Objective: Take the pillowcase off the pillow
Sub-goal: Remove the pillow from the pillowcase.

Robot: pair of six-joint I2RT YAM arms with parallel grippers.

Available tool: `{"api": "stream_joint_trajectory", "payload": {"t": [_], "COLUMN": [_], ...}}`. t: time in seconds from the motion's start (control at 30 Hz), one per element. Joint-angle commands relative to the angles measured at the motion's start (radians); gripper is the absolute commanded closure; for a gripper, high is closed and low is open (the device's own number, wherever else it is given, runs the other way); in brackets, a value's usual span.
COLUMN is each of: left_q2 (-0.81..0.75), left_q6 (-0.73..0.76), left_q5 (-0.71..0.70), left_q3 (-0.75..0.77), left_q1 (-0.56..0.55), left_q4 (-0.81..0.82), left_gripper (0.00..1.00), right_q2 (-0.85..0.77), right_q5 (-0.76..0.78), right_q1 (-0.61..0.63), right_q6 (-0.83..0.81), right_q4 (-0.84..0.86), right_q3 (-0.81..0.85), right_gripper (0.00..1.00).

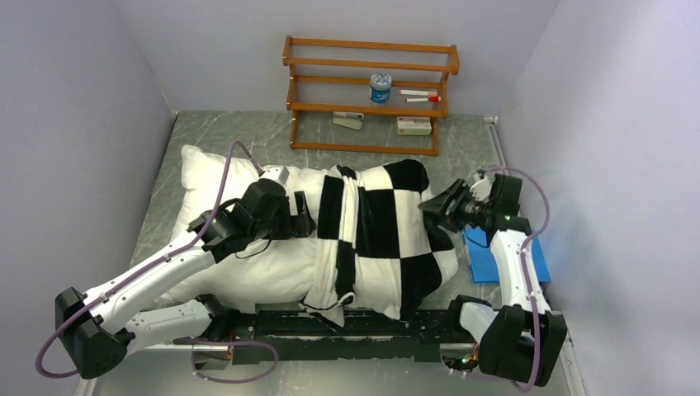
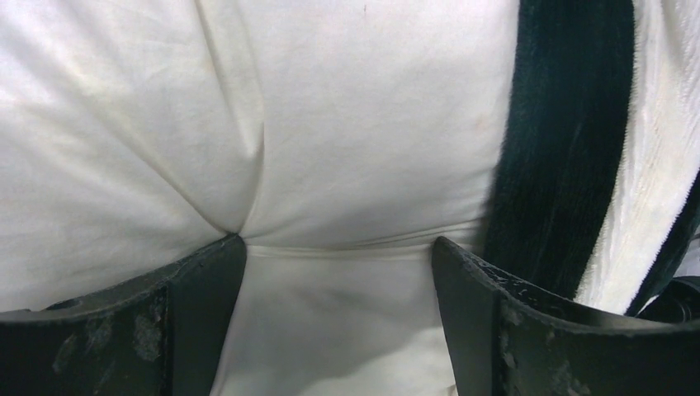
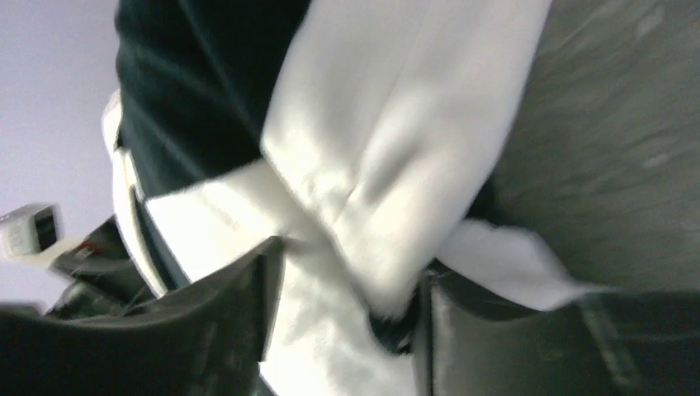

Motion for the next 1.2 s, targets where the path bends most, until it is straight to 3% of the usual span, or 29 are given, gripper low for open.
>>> {"api": "stream_joint_trajectory", "payload": {"t": [0.0,0.13,0.3,0.33,0.43,0.53,0.57,0.7,0.77,0.9,1.0,1.1,1.17], "left_q2": [0.051,0.087,0.082,0.077,0.061,0.041,0.037,0.035,0.032,-0.002,-0.026,-0.022,-0.022], "left_q6": [0.000,0.011,0.014,0.012,0.009,0.002,-0.001,-0.008,0.003,0.049,0.063,0.066,0.070], "left_q5": [-0.067,-0.058,-0.052,-0.055,-0.065,-0.085,-0.095,-0.132,-0.122,-0.056,-0.030,-0.030,-0.021], "left_q3": [-0.040,-0.019,-0.008,-0.008,-0.009,-0.023,-0.028,-0.061,-0.086,-0.133,-0.138,-0.127,-0.126], "left_q1": [0.005,0.007,0.007,0.007,0.007,0.007,0.008,0.036,0.075,0.186,0.209,0.217,0.218], "left_q4": [-0.130,-0.126,-0.125,-0.126,-0.138,-0.149,-0.153,-0.177,-0.175,-0.157,-0.142,-0.159,-0.161], "left_gripper": [0.10,0.11,0.11,0.11,0.12,0.12,0.11,0.12,0.13,0.15,0.17,0.17,0.18], "right_q2": [-0.105,-0.168,-0.108,-0.090,-0.059,-0.072,-0.082,-0.093,-0.075,-0.014,0.034,0.047,0.025], "right_q5": [-0.273,-0.270,-0.247,-0.227,-0.130,0.108,0.248,0.692,0.759,0.588,0.255,-0.122,-0.171], "right_q1": [0.052,0.090,0.125,0.136,0.165,0.166,0.166,0.141,0.089,-0.032,-0.033,-0.009,0.034], "right_q6": [0.044,0.062,0.014,0.004,-0.019,-0.011,-0.007,0.003,-0.012,-0.044,-0.053,-0.005,-0.019], "right_q4": [0.129,0.177,0.163,0.154,0.102,0.013,-0.010,-0.115,-0.126,-0.128,-0.094,0.041,0.064], "right_q3": [-0.097,-0.146,-0.150,-0.144,-0.102,-0.002,0.035,0.216,0.281,0.350,0.305,0.155,0.084], "right_gripper": [0.33,0.16,0.18,0.23,0.61,0.90,0.98,1.00,1.00,1.00,1.00,0.89,0.76]}}
